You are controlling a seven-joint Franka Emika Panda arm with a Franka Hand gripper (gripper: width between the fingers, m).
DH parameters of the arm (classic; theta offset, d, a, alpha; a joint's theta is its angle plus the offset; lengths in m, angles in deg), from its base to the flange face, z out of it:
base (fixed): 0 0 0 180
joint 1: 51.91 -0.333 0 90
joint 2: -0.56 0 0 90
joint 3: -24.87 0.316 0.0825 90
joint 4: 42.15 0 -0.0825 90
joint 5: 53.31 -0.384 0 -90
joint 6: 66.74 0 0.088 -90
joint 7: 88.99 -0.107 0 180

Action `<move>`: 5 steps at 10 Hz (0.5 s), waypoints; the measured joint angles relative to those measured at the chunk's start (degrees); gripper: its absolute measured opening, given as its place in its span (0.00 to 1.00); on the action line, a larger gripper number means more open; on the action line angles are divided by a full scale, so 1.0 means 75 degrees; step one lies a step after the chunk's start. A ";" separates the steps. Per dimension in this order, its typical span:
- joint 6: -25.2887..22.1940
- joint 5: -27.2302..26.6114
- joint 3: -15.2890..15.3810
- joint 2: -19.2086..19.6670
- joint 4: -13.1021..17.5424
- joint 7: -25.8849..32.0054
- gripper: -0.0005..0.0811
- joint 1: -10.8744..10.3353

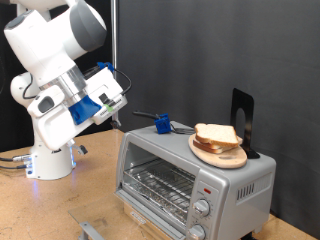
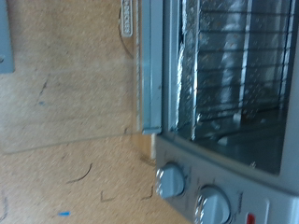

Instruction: Make a piece of toast with the oven

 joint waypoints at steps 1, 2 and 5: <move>-0.0118 -0.0105 0.0024 -0.0061 0.0000 0.0219 0.99 -0.0042; -0.0122 -0.0279 0.0144 -0.0171 -0.0004 0.0496 0.99 -0.0144; 0.0816 -0.0574 0.0734 -0.0654 -0.0263 0.1123 0.99 -0.0510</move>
